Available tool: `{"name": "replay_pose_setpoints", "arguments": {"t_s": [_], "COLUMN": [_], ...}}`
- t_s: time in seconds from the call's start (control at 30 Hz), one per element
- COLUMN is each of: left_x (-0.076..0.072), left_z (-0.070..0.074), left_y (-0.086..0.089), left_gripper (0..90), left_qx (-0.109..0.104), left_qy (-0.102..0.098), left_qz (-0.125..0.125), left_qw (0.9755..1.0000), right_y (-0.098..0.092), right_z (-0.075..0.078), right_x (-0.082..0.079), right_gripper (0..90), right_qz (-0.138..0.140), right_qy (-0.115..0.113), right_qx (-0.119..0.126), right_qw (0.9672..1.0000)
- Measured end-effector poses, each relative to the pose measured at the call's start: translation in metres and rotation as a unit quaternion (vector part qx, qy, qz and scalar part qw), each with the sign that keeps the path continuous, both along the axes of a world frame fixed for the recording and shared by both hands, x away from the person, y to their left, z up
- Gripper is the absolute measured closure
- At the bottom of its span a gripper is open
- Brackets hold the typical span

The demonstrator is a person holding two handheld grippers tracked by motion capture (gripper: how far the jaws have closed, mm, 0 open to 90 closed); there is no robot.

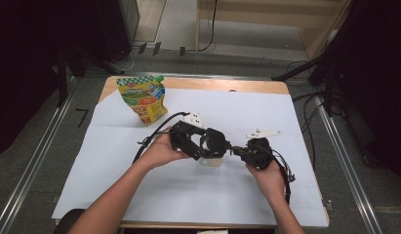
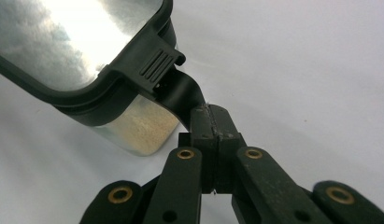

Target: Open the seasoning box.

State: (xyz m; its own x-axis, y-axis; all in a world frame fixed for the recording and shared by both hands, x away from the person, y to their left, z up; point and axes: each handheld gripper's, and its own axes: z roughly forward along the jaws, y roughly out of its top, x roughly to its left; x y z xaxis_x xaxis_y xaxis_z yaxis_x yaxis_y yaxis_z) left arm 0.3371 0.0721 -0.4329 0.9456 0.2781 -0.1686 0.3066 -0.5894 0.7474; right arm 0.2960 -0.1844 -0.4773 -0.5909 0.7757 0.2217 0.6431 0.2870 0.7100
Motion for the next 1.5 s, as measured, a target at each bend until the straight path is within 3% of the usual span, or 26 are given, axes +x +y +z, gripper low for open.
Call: {"name": "replay_pose_setpoints", "arguments": {"t_s": [0.07,0.23,0.33,0.6,0.83,1.0,1.13,1.5], "left_x": [-0.003,-0.006,-0.008,-0.014,-0.011,-0.007,-0.003,-0.001], "left_z": [0.005,0.012,0.018,0.024,0.028,0.03,0.029,0.025], "left_y": [-0.003,-0.005,-0.003,-0.012,-0.018,-0.028,-0.035,-0.048], "left_gripper": [27.1,32.1,43.6,60.1,75.4,77.6,77.5,77.1], "left_qx": [-0.008,-0.029,-0.037,-0.014,-0.018,-0.022,-0.03,-0.02], "left_qy": [-0.013,-0.008,-0.012,0.003,0.034,0.04,0.058,0.059], "left_qz": [-0.001,-0.01,-0.01,-0.025,-0.04,-0.049,-0.054,-0.059], "left_qw": [0.9999,0.9995,0.9992,0.9996,0.9985,0.9978,0.9964,0.9963], "right_y": [0.0,0.0,0.0,0.0,0.0,0.002,0.003,0.004], "right_z": [0.0,0.0,0.0,0.0,0.0,0.0,0.0,0.001], "right_x": [0.0,-0.001,-0.001,-0.001,-0.001,-0.001,-0.003,-0.004], "right_gripper": [90.0,90.0,90.0,90.0,90.0,90.0,90.0,90.0], "right_qz": [0.002,-0.001,0.001,0.002,0.003,0.004,0.003,0.0], "right_qy": [-0.002,0.001,0.0,-0.001,-0.002,-0.003,-0.003,-0.003], "right_qx": [-0.002,0.0,0.0,-0.001,0.0,0.001,-0.001,-0.001], "right_qw": [1.0,1.0,1.0,1.0,1.0,1.0,1.0,1.0]}}
